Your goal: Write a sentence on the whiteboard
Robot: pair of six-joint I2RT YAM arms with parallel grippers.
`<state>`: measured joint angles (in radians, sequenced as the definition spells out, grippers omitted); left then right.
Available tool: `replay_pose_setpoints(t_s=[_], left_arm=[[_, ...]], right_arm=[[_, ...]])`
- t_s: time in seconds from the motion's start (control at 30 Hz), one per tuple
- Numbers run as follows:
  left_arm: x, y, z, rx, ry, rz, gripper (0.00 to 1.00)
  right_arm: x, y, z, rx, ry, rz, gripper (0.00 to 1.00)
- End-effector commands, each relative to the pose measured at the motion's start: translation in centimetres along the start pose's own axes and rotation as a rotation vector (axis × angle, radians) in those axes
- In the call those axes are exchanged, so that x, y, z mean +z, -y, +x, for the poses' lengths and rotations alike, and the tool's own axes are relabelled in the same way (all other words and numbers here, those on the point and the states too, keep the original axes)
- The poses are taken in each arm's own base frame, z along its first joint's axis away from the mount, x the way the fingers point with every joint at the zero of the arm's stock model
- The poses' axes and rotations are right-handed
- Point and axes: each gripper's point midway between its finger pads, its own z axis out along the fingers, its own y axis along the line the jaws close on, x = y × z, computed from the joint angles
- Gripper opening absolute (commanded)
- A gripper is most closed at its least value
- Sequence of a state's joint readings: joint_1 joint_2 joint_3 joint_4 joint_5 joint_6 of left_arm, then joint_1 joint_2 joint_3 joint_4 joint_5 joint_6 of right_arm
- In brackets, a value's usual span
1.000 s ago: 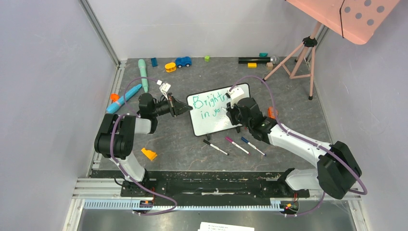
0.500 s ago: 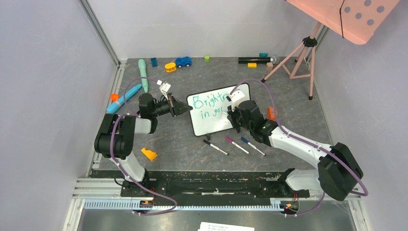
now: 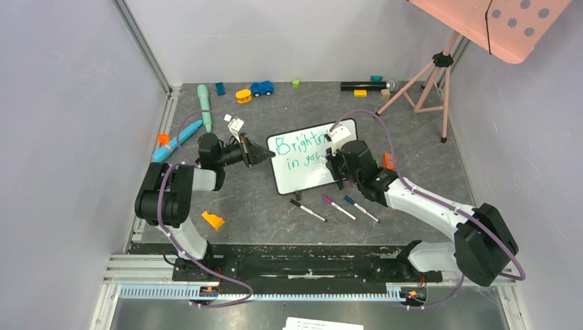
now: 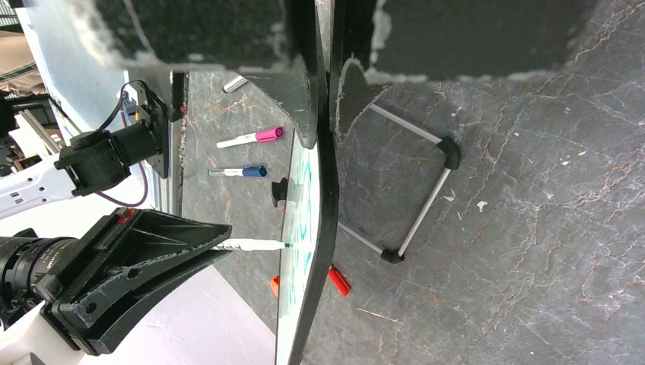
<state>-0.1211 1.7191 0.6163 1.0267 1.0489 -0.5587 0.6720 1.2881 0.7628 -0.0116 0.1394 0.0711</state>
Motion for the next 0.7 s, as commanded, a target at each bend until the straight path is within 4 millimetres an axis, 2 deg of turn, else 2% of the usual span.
replay_pose_setpoints(t_s=[0.0,0.4,0.67], left_arm=[[0.37,0.21,-0.34,0.136,-0.003,0.019,0.02],[0.36,0.18,-0.32,0.134,-0.004,0.018,0.02],[0.34,0.22,-0.30,0.135,-0.004,0.018,0.02]], right_arm=[[0.29,1.75,-2.48,0.018,0.052,0.079,0.00],[0.37,1.80,-3.08,0.017,0.061,0.076,0.00],[0.22,1.37,-2.19,0.027,0.047,0.051,0.00]])
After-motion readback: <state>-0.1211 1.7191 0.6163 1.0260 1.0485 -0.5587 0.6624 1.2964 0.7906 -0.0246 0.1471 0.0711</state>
